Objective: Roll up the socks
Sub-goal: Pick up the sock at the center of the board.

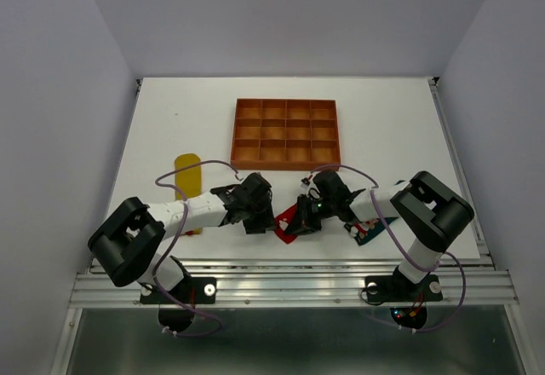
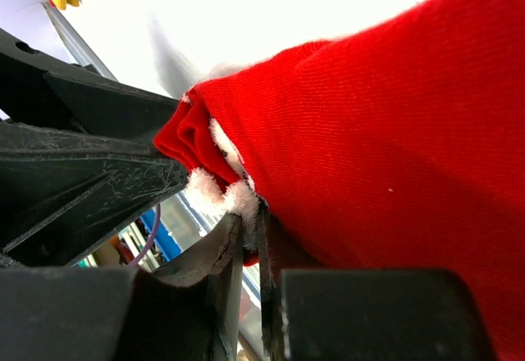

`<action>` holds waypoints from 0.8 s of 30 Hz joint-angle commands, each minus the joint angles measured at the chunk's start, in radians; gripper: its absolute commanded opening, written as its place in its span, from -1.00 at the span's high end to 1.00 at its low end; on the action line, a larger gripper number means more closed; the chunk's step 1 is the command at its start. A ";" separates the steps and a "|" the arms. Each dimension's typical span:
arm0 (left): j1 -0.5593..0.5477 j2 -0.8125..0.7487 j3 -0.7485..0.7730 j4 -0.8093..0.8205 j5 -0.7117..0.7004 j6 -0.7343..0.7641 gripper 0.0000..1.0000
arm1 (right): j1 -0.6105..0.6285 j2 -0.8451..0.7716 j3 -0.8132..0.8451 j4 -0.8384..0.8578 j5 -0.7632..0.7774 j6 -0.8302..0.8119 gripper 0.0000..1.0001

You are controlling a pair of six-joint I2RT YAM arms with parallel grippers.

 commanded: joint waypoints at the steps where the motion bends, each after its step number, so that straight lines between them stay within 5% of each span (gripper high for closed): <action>1: 0.000 0.025 0.027 0.012 -0.016 0.015 -0.02 | -0.010 0.034 -0.005 -0.125 0.147 -0.068 0.98; 13: -0.028 0.147 0.090 -0.013 -0.056 0.009 0.10 | -0.010 0.020 0.039 -0.198 0.153 -0.174 0.91; 20: -0.043 0.242 0.126 -0.062 -0.086 -0.022 0.95 | -0.010 -0.042 0.057 -0.264 0.193 -0.246 0.55; 24: -0.051 0.265 0.153 -0.114 -0.123 -0.047 1.00 | -0.010 -0.133 0.067 -0.300 0.237 -0.299 0.24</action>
